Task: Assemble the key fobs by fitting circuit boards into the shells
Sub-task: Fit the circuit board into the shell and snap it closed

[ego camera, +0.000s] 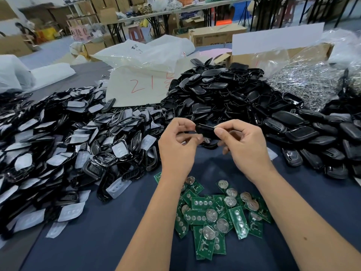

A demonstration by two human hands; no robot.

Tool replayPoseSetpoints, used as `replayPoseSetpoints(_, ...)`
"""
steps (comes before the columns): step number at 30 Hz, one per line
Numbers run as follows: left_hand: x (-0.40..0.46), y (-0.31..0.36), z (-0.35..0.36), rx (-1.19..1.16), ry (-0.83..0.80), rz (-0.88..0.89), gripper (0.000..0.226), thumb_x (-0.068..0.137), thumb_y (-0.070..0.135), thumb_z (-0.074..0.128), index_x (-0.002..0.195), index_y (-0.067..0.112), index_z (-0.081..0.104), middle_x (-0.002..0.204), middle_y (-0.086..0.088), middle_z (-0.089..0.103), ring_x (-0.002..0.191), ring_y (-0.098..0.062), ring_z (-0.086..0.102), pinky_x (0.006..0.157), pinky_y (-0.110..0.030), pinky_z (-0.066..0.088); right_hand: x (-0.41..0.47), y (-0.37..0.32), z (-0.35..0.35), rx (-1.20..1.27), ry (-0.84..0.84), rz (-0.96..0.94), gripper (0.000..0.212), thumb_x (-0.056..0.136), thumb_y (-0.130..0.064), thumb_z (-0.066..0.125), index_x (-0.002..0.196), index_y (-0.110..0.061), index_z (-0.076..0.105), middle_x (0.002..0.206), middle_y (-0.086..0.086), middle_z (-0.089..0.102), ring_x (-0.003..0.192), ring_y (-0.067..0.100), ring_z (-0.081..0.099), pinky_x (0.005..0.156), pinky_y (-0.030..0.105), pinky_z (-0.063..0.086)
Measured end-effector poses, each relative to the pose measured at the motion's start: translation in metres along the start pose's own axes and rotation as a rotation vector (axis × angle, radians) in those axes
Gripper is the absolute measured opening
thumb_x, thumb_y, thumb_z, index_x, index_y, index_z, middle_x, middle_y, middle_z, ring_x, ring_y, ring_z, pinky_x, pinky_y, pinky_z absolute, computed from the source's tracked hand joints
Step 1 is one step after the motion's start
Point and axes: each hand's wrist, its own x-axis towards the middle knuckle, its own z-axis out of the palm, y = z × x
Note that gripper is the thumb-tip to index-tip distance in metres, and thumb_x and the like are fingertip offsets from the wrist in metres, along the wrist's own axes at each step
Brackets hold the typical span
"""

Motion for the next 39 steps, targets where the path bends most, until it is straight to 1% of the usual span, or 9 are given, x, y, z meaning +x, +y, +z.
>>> replayPoseSetpoints(5, -0.001, 0.001, -0.003, 0.075, 0.008, 0.064, 0.037, 0.082, -0.006, 0.080, 0.088, 0.026, 0.061, 0.086, 0.005, 0.068, 0.076, -0.010, 0.074, 0.074, -0.026, 0.060, 0.000, 0.000, 0.000, -0.063, -0.018, -0.035, 0.009, 0.094, -0.026, 0.077, 0.089, -0.033, 0.078, 0.074, 0.000, 0.073, 0.063, 0.023, 0.067, 0.056, 0.036, 0.056)
replayPoseSetpoints(9, -0.002, 0.001, -0.002, 0.091, -0.001, 0.084, 0.039, 0.082, -0.006, 0.079, 0.089, 0.028, 0.062, 0.084, 0.008, 0.067, 0.074, -0.011, 0.073, 0.070, -0.024, 0.058, 0.000, 0.000, -0.001, -0.067, -0.011, -0.046, 0.010, 0.095, -0.025, 0.077, 0.088, -0.032, 0.077, 0.069, -0.005, 0.071, 0.060, 0.010, 0.063, 0.059, 0.026, 0.051)
replayPoseSetpoints(14, -0.003, 0.002, -0.001, 0.133, -0.015, 0.092, 0.042, 0.081, -0.005, 0.079, 0.086, 0.032, 0.060, 0.084, 0.012, 0.066, 0.074, -0.012, 0.072, 0.068, -0.026, 0.058, 0.000, 0.000, -0.001, -0.063, -0.013, -0.020, 0.011, 0.095, -0.025, 0.077, 0.085, -0.029, 0.077, 0.064, -0.005, 0.067, 0.056, 0.008, 0.055, 0.057, 0.023, 0.044)
replayPoseSetpoints(21, -0.005, 0.001, 0.007, 0.129, -0.004, 0.034, 0.035, 0.077, -0.004, 0.084, 0.084, 0.020, 0.060, 0.079, 0.007, 0.066, 0.068, -0.007, 0.071, 0.064, -0.019, 0.054, 0.000, -0.003, -0.001, -0.107, 0.063, 0.011, 0.014, 0.093, -0.029, 0.078, 0.080, -0.028, 0.077, 0.068, 0.000, 0.069, 0.067, 0.032, 0.060, 0.062, 0.045, 0.052)
replayPoseSetpoints(24, -0.007, 0.004, 0.021, 0.123, -0.009, 0.021, 0.033, 0.078, -0.001, 0.085, 0.085, 0.017, 0.059, 0.078, 0.004, 0.068, 0.070, -0.010, 0.073, 0.065, -0.022, 0.057, 0.004, -0.004, -0.005, -0.042, 0.150, 0.043, 0.014, 0.092, -0.035, 0.076, 0.080, -0.027, 0.076, 0.064, -0.004, 0.066, 0.058, 0.014, 0.054, 0.057, 0.035, 0.046)
replayPoseSetpoints(28, -0.005, 0.014, 0.049, 0.124, -0.066, 0.010, 0.033, 0.081, 0.002, 0.084, 0.082, 0.020, 0.056, 0.079, -0.005, 0.069, 0.071, -0.019, 0.074, 0.066, -0.032, 0.060, 0.011, -0.006, -0.015, 0.031, 0.327, 0.100, 0.019, 0.092, -0.036, 0.076, 0.076, -0.028, 0.074, 0.068, -0.003, 0.067, 0.064, 0.014, 0.057, 0.064, 0.041, 0.052)
replayPoseSetpoints(33, 0.005, 0.027, 0.098, 0.171, -0.152, -0.016, 0.030, 0.076, 0.006, 0.087, 0.077, 0.019, 0.059, 0.079, -0.001, 0.070, 0.068, -0.016, 0.070, 0.065, -0.029, 0.058, 0.021, -0.004, -0.039, 0.016, 0.614, 0.118, 0.020, 0.088, -0.042, 0.074, 0.077, -0.026, 0.074, 0.074, -0.007, 0.072, 0.070, 0.010, 0.062, 0.069, 0.042, 0.056)
replayPoseSetpoints(36, 0.011, 0.031, 0.131, 0.115, -0.192, -0.173, 0.028, 0.075, 0.008, 0.087, 0.078, 0.020, 0.062, 0.084, -0.004, 0.072, 0.081, -0.024, 0.072, 0.077, -0.039, 0.061, 0.023, -0.004, -0.058, -0.096, 0.811, 0.123, 0.020, 0.088, -0.043, 0.072, 0.081, -0.025, 0.074, 0.076, -0.009, 0.072, 0.070, 0.011, 0.065, 0.075, 0.045, 0.059)
replayPoseSetpoints(39, 0.014, 0.033, 0.160, -0.085, -0.272, -0.412, 0.018, 0.081, 0.005, 0.081, 0.091, 0.014, 0.069, 0.100, -0.014, 0.075, 0.098, -0.033, 0.074, 0.092, -0.048, 0.060, 0.022, -0.006, -0.069, -0.174, 0.919, 0.089, 0.016, 0.089, -0.037, 0.071, 0.094, -0.022, 0.074, 0.088, -0.004, 0.074, 0.079, 0.015, 0.068, 0.081, 0.046, 0.058)
